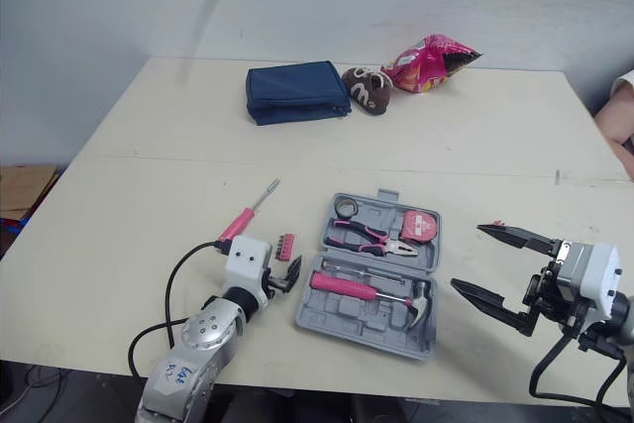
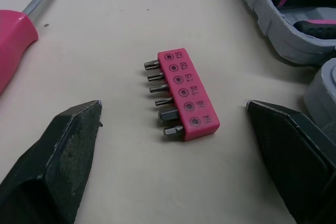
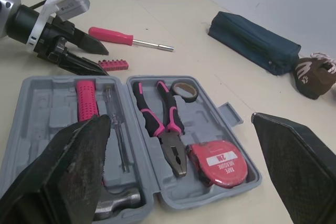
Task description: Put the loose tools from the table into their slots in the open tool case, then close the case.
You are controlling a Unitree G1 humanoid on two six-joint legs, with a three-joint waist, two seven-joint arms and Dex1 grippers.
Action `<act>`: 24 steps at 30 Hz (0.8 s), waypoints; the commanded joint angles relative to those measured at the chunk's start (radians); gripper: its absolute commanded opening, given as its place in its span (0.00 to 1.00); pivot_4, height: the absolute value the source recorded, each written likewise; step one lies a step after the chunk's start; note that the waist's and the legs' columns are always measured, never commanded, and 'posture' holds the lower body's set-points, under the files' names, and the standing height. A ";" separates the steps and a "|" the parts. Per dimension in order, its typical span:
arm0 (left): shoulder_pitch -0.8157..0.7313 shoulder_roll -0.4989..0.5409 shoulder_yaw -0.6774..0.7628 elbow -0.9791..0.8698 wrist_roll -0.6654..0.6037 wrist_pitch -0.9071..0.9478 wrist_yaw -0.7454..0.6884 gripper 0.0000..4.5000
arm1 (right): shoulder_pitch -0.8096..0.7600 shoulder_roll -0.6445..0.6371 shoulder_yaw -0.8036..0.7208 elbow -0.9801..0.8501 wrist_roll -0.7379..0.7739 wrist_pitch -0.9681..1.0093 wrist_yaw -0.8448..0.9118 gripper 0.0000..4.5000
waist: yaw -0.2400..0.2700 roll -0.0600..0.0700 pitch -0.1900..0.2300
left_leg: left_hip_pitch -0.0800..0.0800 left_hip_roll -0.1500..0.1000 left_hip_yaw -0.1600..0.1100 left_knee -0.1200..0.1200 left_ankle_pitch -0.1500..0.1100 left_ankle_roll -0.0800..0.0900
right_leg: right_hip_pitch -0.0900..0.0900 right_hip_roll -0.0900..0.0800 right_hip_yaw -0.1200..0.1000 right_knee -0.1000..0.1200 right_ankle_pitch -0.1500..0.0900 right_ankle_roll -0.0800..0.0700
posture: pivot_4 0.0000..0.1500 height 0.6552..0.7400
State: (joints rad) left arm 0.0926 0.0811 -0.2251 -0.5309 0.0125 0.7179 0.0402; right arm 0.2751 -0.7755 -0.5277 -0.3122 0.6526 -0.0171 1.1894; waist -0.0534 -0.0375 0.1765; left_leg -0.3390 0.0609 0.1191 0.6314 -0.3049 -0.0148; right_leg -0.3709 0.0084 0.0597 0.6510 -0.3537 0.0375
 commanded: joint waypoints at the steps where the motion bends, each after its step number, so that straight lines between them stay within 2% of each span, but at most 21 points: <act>1: 0.027 -0.011 0.020 0.046 0.014 0.039 0.015 0.62 | -0.015 -0.010 -0.025 -0.027 0.018 0.005 -0.005 1.00 | 0.000 0.000 0.000 | 0.000 0.000 0.000 0.000 0.000 0.000 | 0.000 0.000 0.000 0.000 0.000 0.000 | 1.00 1.00; 5: 0.030 -0.021 0.048 0.048 0.007 0.047 0.016 0.23 | -0.026 -0.005 -0.019 -0.016 0.012 0.005 -0.002 1.00 | 0.001 0.000 0.000 | 0.000 0.000 0.000 -0.001 0.000 0.000 | 0.000 0.000 0.000 -0.001 0.000 0.000 | 1.00 1.00; 6: 0.028 -0.020 0.052 0.051 0.007 0.045 0.013 0.15 | -0.030 -0.003 -0.016 -0.011 0.010 0.003 -0.001 1.00 | 0.001 0.000 0.000 | 0.000 0.000 0.000 -0.001 0.000 0.000 | 0.000 0.000 0.000 -0.002 0.000 0.000 | 1.00 1.00; 7: 0.026 -0.018 0.054 0.052 0.007 0.040 0.009 0.12 | -0.031 0.000 -0.015 -0.004 0.008 -0.001 0.001 1.00 | 0.001 0.000 0.000 | 0.000 0.000 0.000 -0.001 0.000 0.000 | 0.000 0.000 0.000 -0.002 0.000 0.000 | 1.00 1.00; 21: 0.061 0.104 0.112 0.056 -0.046 -0.131 -0.156 0.12 | -0.028 0.024 -0.020 0.061 -0.005 -0.056 0.040 1.00 | -0.002 0.001 0.000 | -0.001 0.001 0.000 -0.004 0.000 0.000 | 0.000 0.000 0.000 -0.005 0.000 0.000 | 1.00 1.00; 24: 0.073 0.130 0.154 0.037 -0.153 -0.233 -0.289 0.12 | -0.022 0.028 -0.018 0.066 -0.008 -0.067 0.046 1.00 | -0.002 0.002 -0.001 | -0.002 0.001 0.000 -0.004 -0.001 -0.001 | -0.003 0.000 0.000 -0.005 0.000 0.000 | 1.00 1.00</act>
State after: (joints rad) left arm 0.1444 0.1916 -0.0982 -0.4954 -0.0792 0.5329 -0.1706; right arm 0.2502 -0.7528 -0.5252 -0.2371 0.6373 -0.0644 1.2293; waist -0.0550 -0.0351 0.1753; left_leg -0.3410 0.0617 0.1195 0.6270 -0.3060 -0.0154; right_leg -0.3746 0.0084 0.0593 0.6456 -0.3538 0.0373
